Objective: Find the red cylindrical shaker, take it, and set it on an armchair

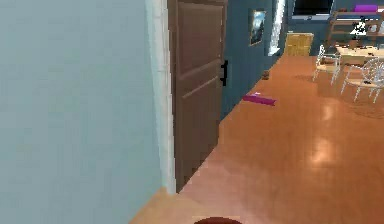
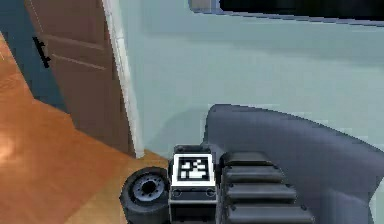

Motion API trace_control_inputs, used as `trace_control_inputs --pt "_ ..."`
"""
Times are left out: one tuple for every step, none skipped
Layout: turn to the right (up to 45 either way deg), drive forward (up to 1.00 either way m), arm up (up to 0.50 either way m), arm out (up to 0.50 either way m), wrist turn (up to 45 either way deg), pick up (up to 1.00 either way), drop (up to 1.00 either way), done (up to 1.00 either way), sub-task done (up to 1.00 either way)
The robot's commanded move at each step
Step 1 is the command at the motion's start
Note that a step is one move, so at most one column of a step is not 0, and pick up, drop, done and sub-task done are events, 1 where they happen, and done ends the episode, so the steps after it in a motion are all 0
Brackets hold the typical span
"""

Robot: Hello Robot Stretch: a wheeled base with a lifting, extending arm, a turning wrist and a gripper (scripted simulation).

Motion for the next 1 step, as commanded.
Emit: trace_control_inputs --pt "-45.0 0.0 0.0 0.0 0.0 0.0 0.0 0.0 0.0"
